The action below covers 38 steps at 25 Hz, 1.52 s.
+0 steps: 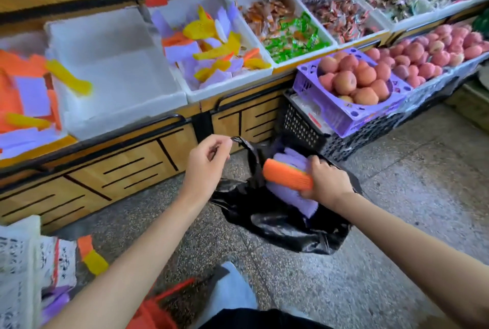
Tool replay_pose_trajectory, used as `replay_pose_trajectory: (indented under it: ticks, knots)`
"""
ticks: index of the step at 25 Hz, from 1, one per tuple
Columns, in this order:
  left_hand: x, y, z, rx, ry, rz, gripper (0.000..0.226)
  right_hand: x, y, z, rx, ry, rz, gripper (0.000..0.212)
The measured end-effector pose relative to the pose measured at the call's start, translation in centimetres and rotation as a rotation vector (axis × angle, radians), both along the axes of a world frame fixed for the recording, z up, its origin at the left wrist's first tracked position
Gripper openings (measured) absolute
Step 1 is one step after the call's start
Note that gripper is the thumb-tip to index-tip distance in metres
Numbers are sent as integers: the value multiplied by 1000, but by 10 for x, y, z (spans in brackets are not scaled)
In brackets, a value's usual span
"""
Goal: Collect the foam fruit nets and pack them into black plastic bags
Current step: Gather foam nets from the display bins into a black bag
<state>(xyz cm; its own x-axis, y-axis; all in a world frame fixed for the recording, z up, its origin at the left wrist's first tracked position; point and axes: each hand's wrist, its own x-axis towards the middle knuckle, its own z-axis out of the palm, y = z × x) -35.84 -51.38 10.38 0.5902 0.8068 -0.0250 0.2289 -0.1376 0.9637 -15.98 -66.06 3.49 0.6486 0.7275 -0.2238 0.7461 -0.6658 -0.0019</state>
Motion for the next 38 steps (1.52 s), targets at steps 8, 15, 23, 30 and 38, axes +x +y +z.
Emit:
replay_pose_trajectory:
  ticks: [8, 15, 23, 30, 38]
  knots:
    - [54, 100, 22, -54, -123, -92, 20, 15, 140, 6, 203, -119, 322, 77]
    - [96, 199, 51, -196, -341, 72, 20, 83, 259, -13, 99, 334, 482, 63]
    - [138, 276, 69, -193, -337, 249, 21, 63, 378, 4, 510, 575, 522, 43]
    - [123, 350, 70, -99, -392, 580, 25, 108, 416, 1, 650, -34, 644, 61]
    - [76, 433, 77, -17, -453, 702, 25, 131, 491, 26, 263, 375, 455, 14]
